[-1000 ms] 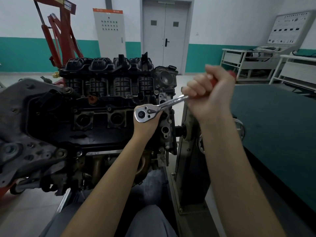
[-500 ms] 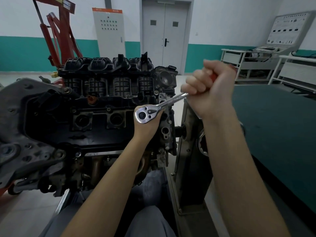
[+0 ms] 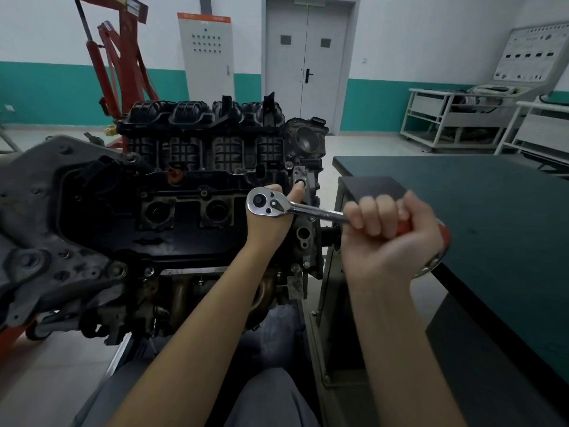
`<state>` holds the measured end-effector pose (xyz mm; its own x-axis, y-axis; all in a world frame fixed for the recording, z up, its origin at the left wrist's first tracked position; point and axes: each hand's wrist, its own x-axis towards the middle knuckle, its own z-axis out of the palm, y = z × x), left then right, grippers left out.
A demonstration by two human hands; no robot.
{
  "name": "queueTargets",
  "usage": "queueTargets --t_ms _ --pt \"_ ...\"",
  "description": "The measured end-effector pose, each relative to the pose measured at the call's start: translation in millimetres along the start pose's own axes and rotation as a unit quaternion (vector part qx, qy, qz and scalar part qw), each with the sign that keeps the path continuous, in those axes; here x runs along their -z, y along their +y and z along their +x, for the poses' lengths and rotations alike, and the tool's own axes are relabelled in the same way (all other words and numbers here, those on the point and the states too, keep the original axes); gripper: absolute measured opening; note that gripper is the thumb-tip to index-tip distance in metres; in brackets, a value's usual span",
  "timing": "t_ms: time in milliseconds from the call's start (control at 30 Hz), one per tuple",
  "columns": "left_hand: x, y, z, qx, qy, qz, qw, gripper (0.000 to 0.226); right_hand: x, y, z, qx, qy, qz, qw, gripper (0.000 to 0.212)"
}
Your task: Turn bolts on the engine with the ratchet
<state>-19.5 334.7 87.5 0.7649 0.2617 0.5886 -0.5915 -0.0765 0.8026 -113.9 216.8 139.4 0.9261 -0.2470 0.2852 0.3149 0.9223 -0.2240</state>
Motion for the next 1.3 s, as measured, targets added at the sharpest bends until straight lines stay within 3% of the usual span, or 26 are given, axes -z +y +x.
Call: queueTargets --t_ms 300,433,533,667,767,900,967,1033,1133,1300 --pt "1.8 3.1 1.1 0.018 -0.036 0.026 0.999 0.059 -58.5 -10.6 74.4 -0.168 -0.065 -0.171 0.969 0.036" --pt "3.1 0.4 -0.5 0.042 -0.005 0.020 0.999 0.037 -39.0 -10.2 56.3 -0.124 -0.048 -0.103 0.986 0.039" --pt "6.8 -0.4 1.2 0.041 -0.005 0.014 0.999 0.048 -10.9 -3.4 21.0 -0.057 -0.013 -0.024 0.998 0.044" --pt "6.2 3.7 0.9 0.031 -0.018 0.001 0.999 0.054 7.9 6.3 -10.2 -0.011 -0.003 0.034 0.999 0.035" --pt "3.9 3.6 0.3 0.033 -0.019 0.028 0.999 0.055 -3.8 -3.7 9.8 -0.023 -0.023 -0.007 0.999 0.036" --pt "0.7 5.8 -1.7 0.042 -0.016 0.051 0.998 0.029 -39.3 -17.5 54.0 -0.122 -0.055 -0.112 0.985 0.040" --pt "0.3 6.3 -3.3 0.059 -0.011 0.048 0.997 0.036 -53.0 -17.7 66.3 -0.161 -0.071 -0.151 0.973 0.036" --pt "1.1 6.2 -3.7 0.072 -0.009 0.048 0.996 0.039 -56.3 -15.1 67.6 -0.166 -0.076 -0.154 0.971 0.036" --pt "2.1 7.0 -2.9 0.087 -0.003 0.054 0.995 0.020 -40.1 -12.5 50.7 -0.116 -0.055 -0.106 0.986 0.040" --pt "2.3 4.8 -1.1 0.031 -0.008 0.040 0.999 0.052 -1.3 -3.3 2.2 -0.017 0.009 -0.001 1.000 0.042"
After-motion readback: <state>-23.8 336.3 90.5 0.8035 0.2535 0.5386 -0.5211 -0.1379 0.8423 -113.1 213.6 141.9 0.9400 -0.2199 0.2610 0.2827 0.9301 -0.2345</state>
